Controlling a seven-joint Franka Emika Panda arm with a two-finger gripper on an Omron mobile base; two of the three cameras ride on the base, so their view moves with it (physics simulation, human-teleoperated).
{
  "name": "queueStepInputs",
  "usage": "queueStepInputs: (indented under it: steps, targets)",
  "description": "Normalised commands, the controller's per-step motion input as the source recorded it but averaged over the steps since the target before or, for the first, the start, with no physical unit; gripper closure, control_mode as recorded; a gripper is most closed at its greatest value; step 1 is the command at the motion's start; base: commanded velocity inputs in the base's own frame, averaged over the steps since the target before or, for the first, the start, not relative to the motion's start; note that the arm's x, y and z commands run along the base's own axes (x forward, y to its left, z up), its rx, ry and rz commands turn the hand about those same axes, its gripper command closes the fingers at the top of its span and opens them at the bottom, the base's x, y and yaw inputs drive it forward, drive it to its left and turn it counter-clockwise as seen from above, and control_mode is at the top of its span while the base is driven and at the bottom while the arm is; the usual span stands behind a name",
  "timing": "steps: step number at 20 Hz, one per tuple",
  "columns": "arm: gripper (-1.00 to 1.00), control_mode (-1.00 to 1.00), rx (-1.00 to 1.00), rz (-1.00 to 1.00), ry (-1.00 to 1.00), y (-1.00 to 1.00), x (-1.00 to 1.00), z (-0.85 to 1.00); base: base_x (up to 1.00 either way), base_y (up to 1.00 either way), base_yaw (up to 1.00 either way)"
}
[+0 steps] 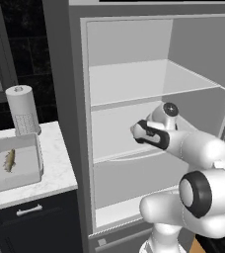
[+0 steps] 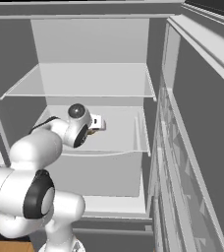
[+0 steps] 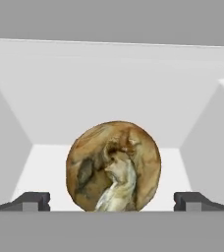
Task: Place one onion and one fish in each tupperware on the nearby counter, to pack two identical lunches.
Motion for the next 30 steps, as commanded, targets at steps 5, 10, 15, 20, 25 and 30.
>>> queueStepInputs:
  steps: [5, 10, 15, 20, 25, 30]
  targets:
    - [-1.00, -1.00, 0.00, 0.00, 0.00, 0.00, 0.13, 0.00, 0.00, 0.00, 0.00]
    - [-1.00, -1.00, 0.00, 0.00, 0.00, 0.00, 0.14, -0.09, 0.00, 0.00, 0.00]
    - [-1.00, -1.00, 0.00, 0.00, 0.00, 0.00, 0.06, -0.23, 0.00, 0.00, 0.00]
    - [-1.00, -1.00, 0.01, 0.00, 0.00, 0.05, 0.14, -0.51, 0.00, 0.00, 0.00]
    - [1.00, -1.00, 0.03, 0.01, 0.01, 0.35, 0.44, -0.91, 0.00, 0.00, 0.00]
    - [1.00, -1.00, 0.03, 0.02, 0.03, 0.02, -0.09, -0.81, 0.00, 0.00, 0.00]
